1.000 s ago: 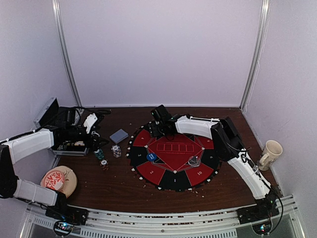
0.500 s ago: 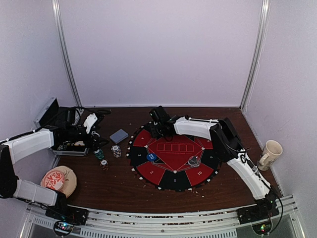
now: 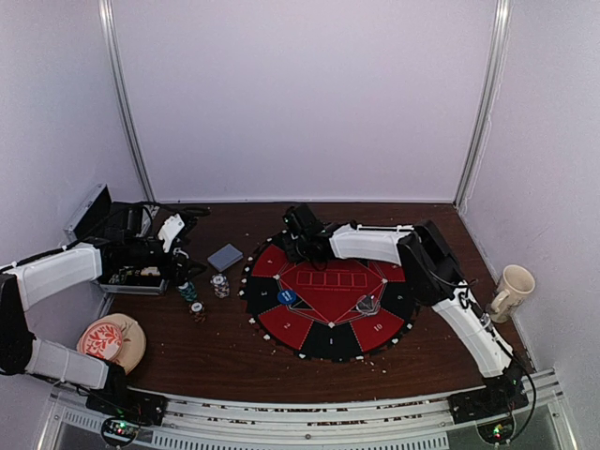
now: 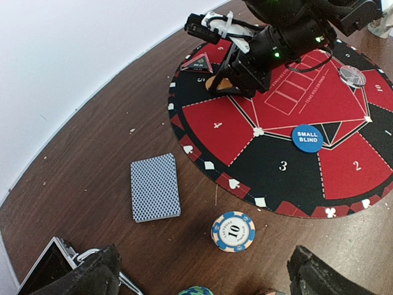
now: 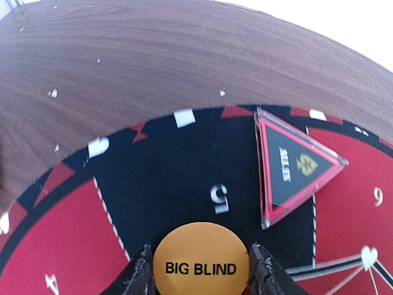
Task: Distribute texas hold em gaming equipment
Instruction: Move the big blind button to position 7.
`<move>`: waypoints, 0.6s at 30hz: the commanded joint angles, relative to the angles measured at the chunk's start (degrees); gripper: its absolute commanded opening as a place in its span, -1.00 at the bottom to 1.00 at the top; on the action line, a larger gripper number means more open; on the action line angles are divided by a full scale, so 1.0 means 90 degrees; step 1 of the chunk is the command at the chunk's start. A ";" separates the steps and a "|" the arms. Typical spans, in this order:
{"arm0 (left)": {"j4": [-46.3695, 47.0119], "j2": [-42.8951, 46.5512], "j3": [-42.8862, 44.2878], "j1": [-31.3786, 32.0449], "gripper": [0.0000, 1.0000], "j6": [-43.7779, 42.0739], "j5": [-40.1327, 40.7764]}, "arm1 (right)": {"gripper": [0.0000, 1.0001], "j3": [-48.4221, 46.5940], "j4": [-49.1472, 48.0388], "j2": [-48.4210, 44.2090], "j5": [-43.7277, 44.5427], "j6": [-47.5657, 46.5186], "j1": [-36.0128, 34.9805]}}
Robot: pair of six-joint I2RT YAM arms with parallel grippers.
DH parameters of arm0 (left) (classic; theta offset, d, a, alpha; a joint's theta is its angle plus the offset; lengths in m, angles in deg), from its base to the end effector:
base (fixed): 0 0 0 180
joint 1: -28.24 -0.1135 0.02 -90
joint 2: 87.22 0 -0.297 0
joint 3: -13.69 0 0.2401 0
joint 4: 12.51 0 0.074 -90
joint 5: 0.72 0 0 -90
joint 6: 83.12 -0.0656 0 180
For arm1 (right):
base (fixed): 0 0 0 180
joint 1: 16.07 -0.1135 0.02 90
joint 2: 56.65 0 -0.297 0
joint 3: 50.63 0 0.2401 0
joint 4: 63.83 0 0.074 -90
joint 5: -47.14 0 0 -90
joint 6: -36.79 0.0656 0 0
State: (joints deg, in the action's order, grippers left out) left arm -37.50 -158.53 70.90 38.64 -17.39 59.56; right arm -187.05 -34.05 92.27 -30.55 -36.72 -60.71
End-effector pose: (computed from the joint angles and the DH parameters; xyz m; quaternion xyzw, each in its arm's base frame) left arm 0.2492 -0.0788 0.2538 0.3653 0.8002 -0.1797 0.4403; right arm 0.4445 0.4193 0.1220 -0.1791 0.8925 0.1201 0.3962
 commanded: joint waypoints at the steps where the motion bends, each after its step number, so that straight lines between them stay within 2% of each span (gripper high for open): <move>1: 0.0213 0.0072 -0.0032 0.0001 0.96 0.0041 -0.0110 | -0.03 0.0939 0.0250 -0.0581 0.0064 0.0081 -0.0074; 11: 0.0214 0.0092 -0.0032 0.0006 0.96 0.0054 -0.0148 | -0.02 0.2663 -0.0086 -0.1934 0.0293 0.0287 0.0026; 18: 0.0193 0.0118 -0.0032 0.0005 0.96 0.0055 -0.0181 | 0.00 0.3738 -0.0409 -0.2571 0.0434 0.0465 0.0450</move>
State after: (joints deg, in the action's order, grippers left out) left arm -37.50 -158.46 70.90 38.64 -17.39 59.17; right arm -157.55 -36.02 73.11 -29.17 -34.31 -59.55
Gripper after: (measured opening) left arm 0.978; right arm 0.502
